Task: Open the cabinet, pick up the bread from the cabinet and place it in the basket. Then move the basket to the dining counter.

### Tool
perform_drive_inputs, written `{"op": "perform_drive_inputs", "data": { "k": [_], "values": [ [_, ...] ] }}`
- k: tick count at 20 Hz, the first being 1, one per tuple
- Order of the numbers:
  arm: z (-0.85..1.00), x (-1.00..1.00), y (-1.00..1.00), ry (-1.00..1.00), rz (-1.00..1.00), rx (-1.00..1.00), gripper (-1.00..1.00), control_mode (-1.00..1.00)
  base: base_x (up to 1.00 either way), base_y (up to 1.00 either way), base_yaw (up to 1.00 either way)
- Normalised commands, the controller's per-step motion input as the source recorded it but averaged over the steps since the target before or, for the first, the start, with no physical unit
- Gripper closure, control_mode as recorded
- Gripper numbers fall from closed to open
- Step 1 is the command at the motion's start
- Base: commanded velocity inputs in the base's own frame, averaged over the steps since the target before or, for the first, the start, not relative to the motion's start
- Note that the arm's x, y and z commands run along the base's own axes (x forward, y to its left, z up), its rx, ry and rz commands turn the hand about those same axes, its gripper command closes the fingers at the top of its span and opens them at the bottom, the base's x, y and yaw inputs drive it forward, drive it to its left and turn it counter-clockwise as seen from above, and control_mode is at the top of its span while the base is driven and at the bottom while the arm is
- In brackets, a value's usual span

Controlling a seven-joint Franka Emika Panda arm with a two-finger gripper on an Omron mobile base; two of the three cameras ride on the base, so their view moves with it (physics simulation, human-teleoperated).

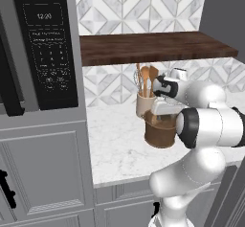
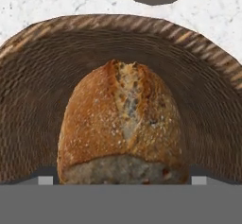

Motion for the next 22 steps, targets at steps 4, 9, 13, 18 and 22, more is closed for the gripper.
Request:
{"op": "perform_drive_inputs", "data": {
  "k": [4, 9, 13, 18, 22],
  "values": [
    [-0.26, 0.19, 0.00, 0.00, 0.00, 0.00, 1.00, -1.00, 0.00, 0.00, 0.00],
    [-0.01, 0.03, 0.00, 0.00, 0.00, 0.00, -1.00, -1.00, 0.00, 0.00, 0.00],
    [0.00, 0.00, 0.01, 0.00, 0.00, 0.00, -1.00, -1.00, 0.00, 0.00, 0.00],
    [0.02, -0.01, 0.00, -0.08, 0.00, 0.00, -1.00, -1.00, 0.00, 0.00, 0.00],
    [0.01, -0.03, 0.08, -0.25, 0.00, 0.00, -1.00, -1.00, 0.00, 0.00, 0.00]
  ]
}}
